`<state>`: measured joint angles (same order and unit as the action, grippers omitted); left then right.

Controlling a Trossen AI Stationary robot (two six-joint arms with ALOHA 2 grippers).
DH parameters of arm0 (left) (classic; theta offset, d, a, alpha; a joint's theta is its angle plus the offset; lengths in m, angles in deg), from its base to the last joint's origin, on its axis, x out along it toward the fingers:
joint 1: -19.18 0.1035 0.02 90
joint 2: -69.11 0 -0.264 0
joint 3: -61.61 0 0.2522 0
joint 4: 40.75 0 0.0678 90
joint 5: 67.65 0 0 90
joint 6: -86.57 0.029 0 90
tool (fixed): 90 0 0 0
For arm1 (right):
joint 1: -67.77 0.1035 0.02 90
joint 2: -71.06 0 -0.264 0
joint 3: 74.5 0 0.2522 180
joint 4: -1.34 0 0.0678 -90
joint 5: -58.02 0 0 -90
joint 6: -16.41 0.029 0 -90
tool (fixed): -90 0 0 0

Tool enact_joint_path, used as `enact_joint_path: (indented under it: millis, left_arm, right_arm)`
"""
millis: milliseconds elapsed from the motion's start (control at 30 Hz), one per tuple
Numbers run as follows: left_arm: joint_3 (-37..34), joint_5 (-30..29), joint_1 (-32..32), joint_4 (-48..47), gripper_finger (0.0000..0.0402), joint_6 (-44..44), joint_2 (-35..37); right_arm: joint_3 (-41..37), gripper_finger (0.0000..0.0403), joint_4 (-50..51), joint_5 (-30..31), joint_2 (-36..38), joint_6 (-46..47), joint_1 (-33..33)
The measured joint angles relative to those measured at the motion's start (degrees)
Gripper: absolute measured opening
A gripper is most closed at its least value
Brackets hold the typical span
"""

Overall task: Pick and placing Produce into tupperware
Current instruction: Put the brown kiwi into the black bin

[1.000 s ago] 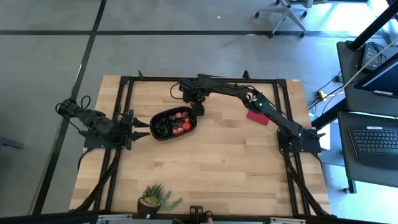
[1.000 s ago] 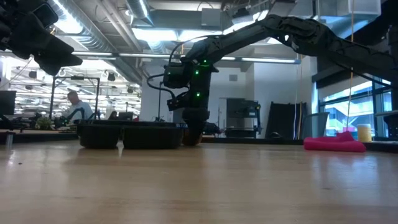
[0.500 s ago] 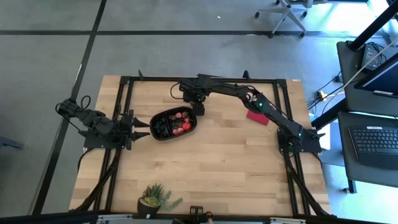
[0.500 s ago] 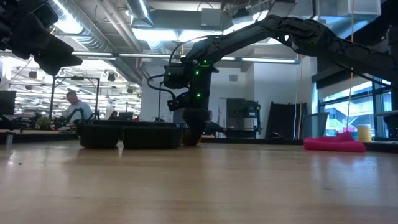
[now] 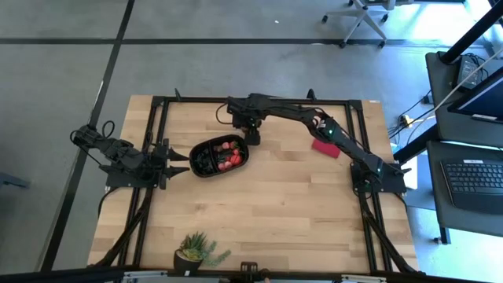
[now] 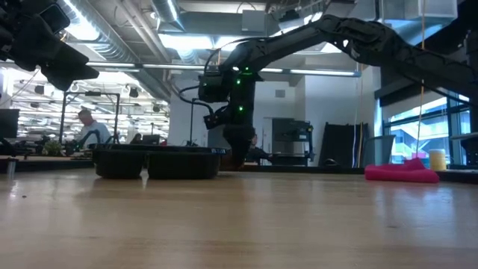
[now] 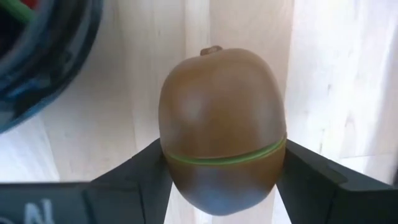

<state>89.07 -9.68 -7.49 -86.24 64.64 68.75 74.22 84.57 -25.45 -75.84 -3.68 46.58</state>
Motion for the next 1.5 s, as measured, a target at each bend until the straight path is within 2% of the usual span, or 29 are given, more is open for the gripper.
enact_joint_path:
  millis: [333, 700, 867, 1067, 1367, 1500]
  left_arm:
    - [0.00, -0.02, 0.00, 0.01, 0.0179, 0.00, -0.01]
    - [0.00, -0.02, 0.00, 0.00, 0.0179, 0.00, 0.00]
    - [0.00, -0.02, 0.00, 0.00, 0.0179, -0.02, 0.00]
    - [0.00, 0.00, 0.02, 0.00, 0.0179, -0.09, 0.00]
    - [0.00, 2.39, 0.00, 0.00, 0.0179, -0.43, 0.00]
    - [0.00, 2.58, 0.01, 0.00, 0.0179, -0.42, 0.00]
  right_arm:
    - [0.02, 0.0236, -0.75, 2.90, 5.80, 0.43, 2.02]
    - [0.02, 0.0236, -9.29, 2.38, 6.43, -3.01, 13.24]
    - [-0.07, 0.0238, -14.38, 2.40, 6.41, -4.54, 16.30]
    - [-0.87, 0.0239, -20.95, 2.43, 6.38, -3.16, 17.12]
    - [-0.87, 0.0238, -20.02, 2.34, 6.33, -1.07, 16.15]
    - [-2.01, 0.0237, -20.01, 0.00, 6.33, -0.96, 16.11]
